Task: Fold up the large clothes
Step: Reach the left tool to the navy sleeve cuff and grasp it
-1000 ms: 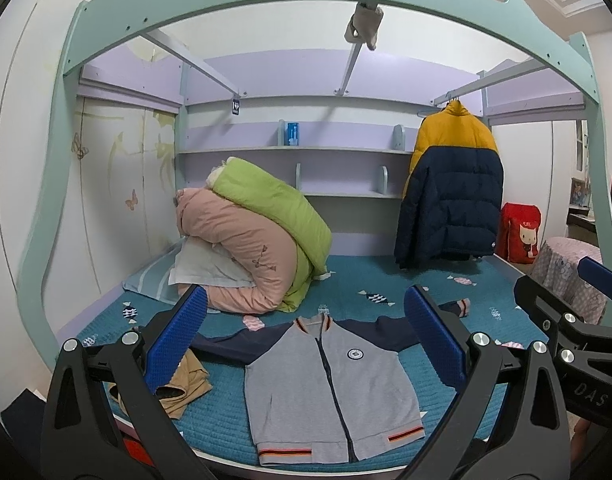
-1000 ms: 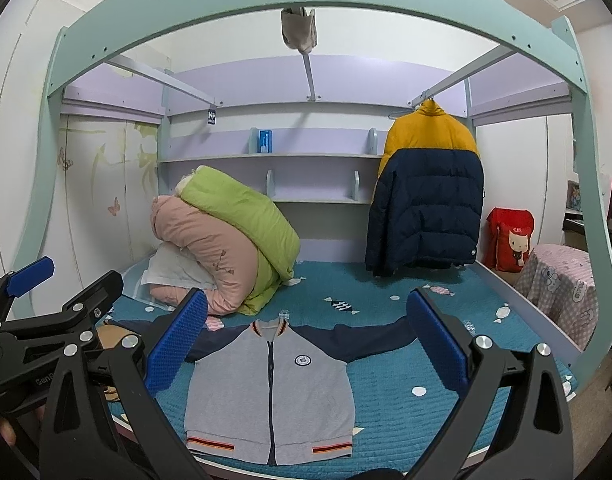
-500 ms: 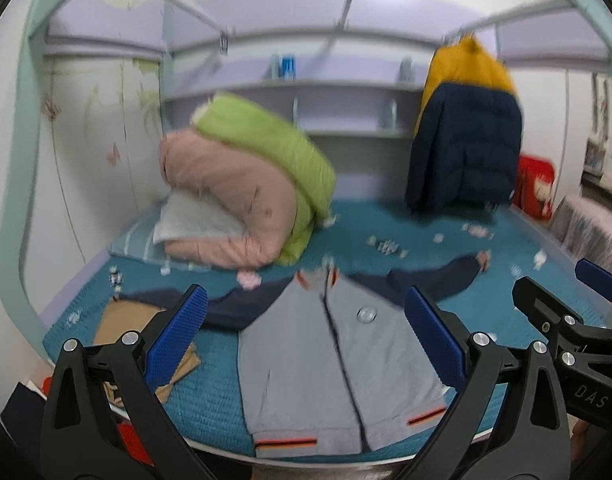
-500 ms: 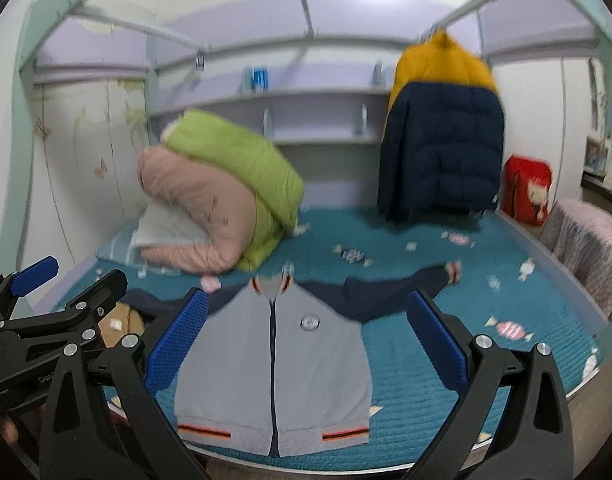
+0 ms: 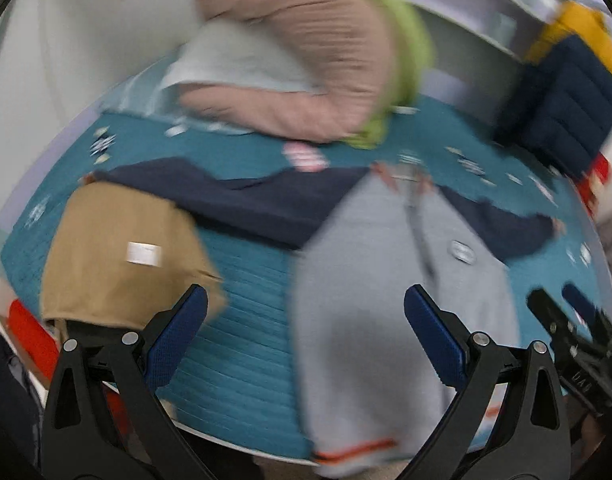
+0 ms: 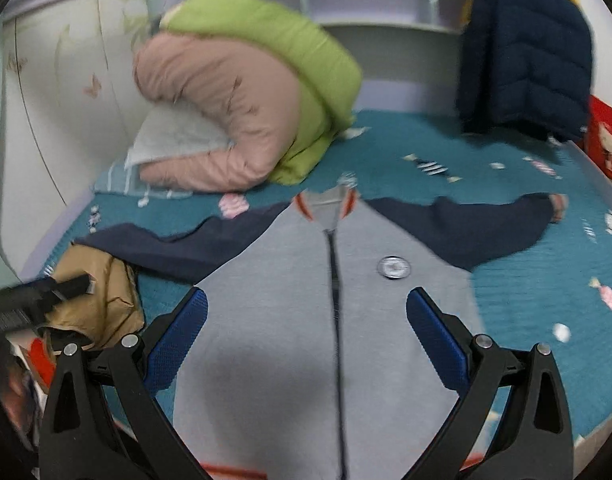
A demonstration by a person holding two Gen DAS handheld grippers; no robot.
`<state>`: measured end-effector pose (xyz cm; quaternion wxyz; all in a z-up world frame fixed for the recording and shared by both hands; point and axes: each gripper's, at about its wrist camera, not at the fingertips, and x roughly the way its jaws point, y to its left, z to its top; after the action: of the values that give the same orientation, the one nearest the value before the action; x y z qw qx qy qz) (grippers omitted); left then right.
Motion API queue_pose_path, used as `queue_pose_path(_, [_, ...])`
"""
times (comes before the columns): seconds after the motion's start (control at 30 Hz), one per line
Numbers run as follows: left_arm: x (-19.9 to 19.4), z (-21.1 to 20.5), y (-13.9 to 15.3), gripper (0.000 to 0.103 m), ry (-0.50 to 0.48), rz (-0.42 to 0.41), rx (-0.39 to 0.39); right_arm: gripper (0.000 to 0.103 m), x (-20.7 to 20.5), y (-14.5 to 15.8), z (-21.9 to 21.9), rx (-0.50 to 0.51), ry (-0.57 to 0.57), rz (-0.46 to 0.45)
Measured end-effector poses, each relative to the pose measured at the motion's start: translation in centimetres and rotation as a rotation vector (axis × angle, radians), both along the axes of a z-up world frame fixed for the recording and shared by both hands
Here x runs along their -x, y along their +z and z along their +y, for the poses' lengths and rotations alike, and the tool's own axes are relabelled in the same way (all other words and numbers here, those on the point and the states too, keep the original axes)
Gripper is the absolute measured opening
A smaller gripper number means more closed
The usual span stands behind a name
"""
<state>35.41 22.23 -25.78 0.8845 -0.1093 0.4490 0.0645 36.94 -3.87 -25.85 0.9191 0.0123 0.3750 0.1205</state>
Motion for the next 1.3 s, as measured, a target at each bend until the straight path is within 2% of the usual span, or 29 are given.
queue_pose_path(0.1, [-3.3,8.1,-1.8,0.098,0.099,0.01,0.004,0.096,-3.5,-2.9,4.2,0.027,0.045,0.019])
queue_pose_path(0.17, [-5.3,13.0,-3.0,0.098,0.173,0.016,-0.032,0.095,-5.6,-4.4,6.0,0.019,0.066,0.035])
queue_pose_path(0.27, [-7.9,19.6,-4.9,0.098,0.261,0.063,-0.042,0.095,-8.3,-6.7,9.2,0.031,0.11,0.043])
queue_pose_path(0.3, [-8.6,21.6,-5.6,0.098,0.269,0.067,-0.013,0.094,-9.0,-7.4,10.2,0.037,0.126,0.038])
queue_pose_path(0.33, [-9.5,24.0,-6.4,0.098,0.284,0.071,0.051,0.091,-9.7,-8.0,11.0,0.049,0.134,0.038])
queue_pose_path(0.43, [-10.9,28.5,-8.4,0.098,0.358,0.129,0.189,0.05,-12.0,-10.5,13.7,0.051,0.18,0.099])
queue_pose_path(0.47, [-11.1,29.3,-8.6,0.098,0.362,0.119,0.218,0.043,-12.7,-11.5,14.2,0.033,0.19,0.137])
queue_pose_path(0.5, [-11.3,30.1,-8.8,0.098,0.373,0.111,0.227,0.03,-13.5,-12.5,14.7,0.022,0.192,0.172])
queue_pose_path(0.53, [-11.5,31.0,-8.9,0.098,0.395,0.109,0.21,0.027,-14.0,-13.1,15.3,0.015,0.19,0.191])
queue_pose_path(0.57, [-11.7,31.7,-9.1,0.098,0.418,0.113,0.196,0.027,-14.4,-13.6,15.8,0.007,0.187,0.205])
queue_pose_path(0.67, [-12.2,33.2,-10.0,0.098,0.462,0.136,0.248,0.027,-15.1,-14.7,16.8,-0.043,0.191,0.243])
queue_pose_path(0.77, [-13.0,34.6,-10.9,0.098,0.448,0.164,0.251,0.026,-15.3,-16.0,17.9,-0.068,0.213,0.284])
queue_pose_path(0.93, [-13.7,36.5,-11.8,0.098,0.462,0.202,0.309,0.027,-15.2,-18.8,19.4,-0.041,0.217,0.331])
queue_pose_path(1.13, [-15.8,35.9,-13.3,0.098,0.41,0.286,0.233,0.027,-15.3,-19.2,19.4,-0.057,0.214,0.338])
queue_pose_path(1.2, [-15.9,36.0,-13.6,0.09,0.429,0.28,0.231,0.027,-15.3,-19.4,19.3,-0.061,0.215,0.34])
queue_pose_path(1.23, [-16.0,36.0,-13.7,0.069,0.432,0.284,0.213,0.027,-15.3,-19.4,19.3,-0.059,0.216,0.339])
queue_pose_path(1.27, [-16.1,35.8,-13.9,0.056,0.421,0.294,0.18,0.027,-15.3,-19.4,19.4,-0.056,0.217,0.341])
queue_pose_path(1.3, [-16.1,35.5,-13.8,0.053,0.407,0.283,0.169,0.027,-15.3,-19.4,19.4,-0.055,0.218,0.343])
